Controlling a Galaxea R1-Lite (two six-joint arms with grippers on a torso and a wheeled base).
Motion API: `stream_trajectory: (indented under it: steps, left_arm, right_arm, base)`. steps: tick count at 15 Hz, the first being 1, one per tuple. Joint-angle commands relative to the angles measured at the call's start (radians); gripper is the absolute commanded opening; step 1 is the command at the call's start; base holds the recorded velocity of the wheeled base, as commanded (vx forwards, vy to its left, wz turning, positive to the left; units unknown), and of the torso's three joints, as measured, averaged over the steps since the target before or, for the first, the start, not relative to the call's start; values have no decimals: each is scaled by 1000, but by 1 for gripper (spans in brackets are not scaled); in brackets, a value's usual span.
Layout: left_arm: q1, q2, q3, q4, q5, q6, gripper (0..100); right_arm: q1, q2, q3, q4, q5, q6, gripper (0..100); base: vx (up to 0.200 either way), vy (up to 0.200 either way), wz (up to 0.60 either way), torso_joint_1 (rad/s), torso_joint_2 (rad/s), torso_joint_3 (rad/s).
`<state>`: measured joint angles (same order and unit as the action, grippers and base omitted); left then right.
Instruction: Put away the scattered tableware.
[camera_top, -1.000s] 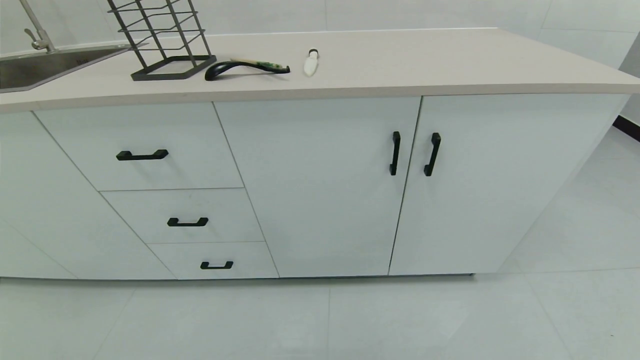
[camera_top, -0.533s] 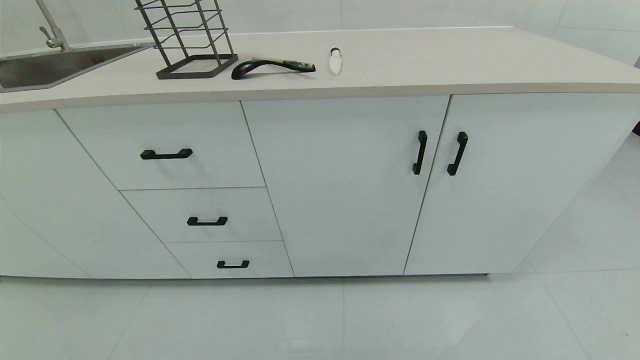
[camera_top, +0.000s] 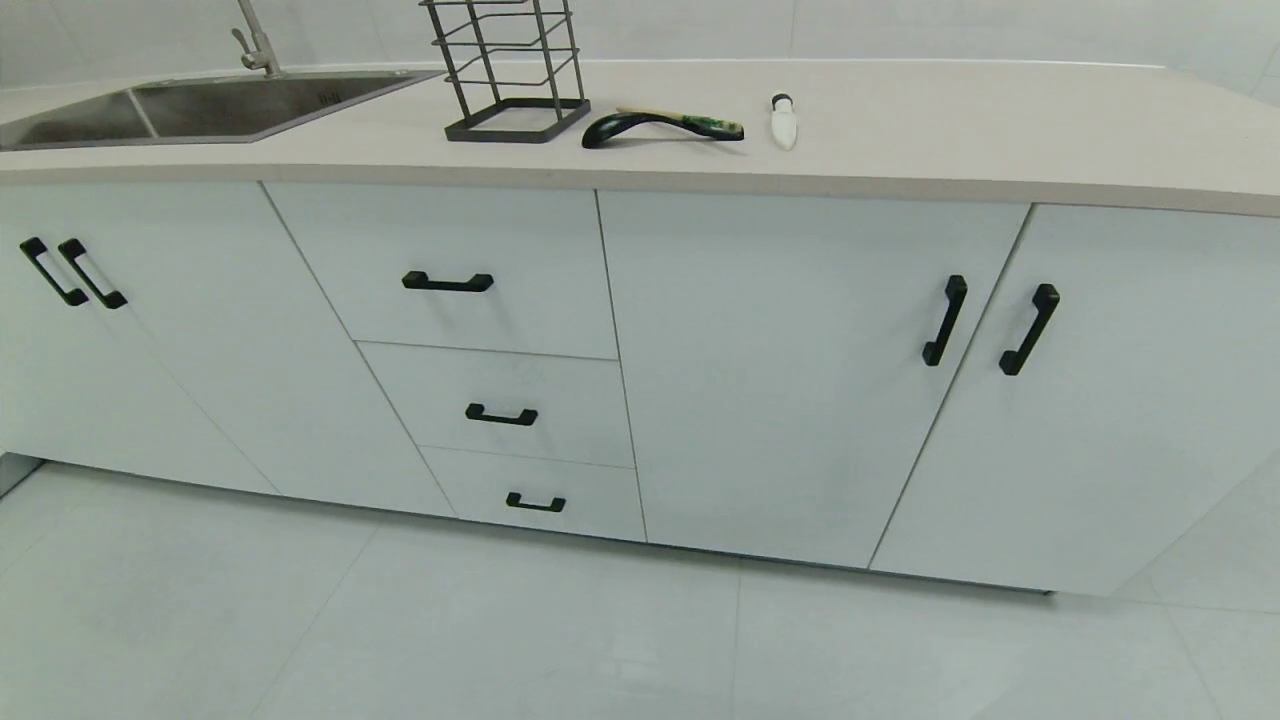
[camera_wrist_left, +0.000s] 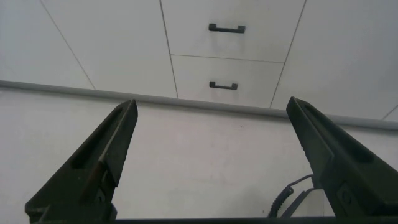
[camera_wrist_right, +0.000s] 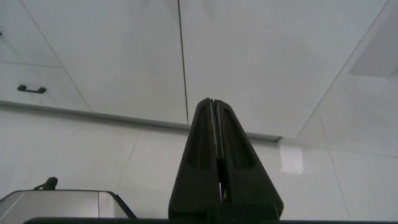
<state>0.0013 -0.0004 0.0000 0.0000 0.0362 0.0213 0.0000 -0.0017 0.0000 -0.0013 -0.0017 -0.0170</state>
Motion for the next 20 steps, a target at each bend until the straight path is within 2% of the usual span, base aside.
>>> stream_trajectory:
  steps: [1, 2, 13, 17, 18, 20]
  left_arm:
    - [0, 0, 0, 0, 1, 0, 100]
    - [0, 0, 0, 0, 1, 0, 100]
    - [0, 0, 0, 0, 4, -14, 100]
    - [0, 0, 0, 0, 4, -17, 100]
    - [0, 0, 0, -2, 5, -30, 100]
    - [0, 0, 0, -2, 7, -37, 100]
  right_arm:
    - [0, 2, 0, 0, 0, 0, 0]
    - [0, 2, 0, 0, 0, 0, 0]
    - [0, 2, 0, 0, -1, 3, 0]
    - [0, 2, 0, 0, 0, 3, 0]
    - [0, 2, 0, 0, 0, 3, 0]
    - [0, 2, 0, 0, 0, 3, 0]
  base:
    - [0, 0, 0, 0, 0, 0]
    - [0, 0, 0, 0, 0, 0]
    - [0, 200, 0, 0, 3, 1]
    - [0, 0, 0, 0, 0, 0]
    - [200, 0, 0, 2, -2, 7]
    - [200, 0, 0, 7, 2, 7]
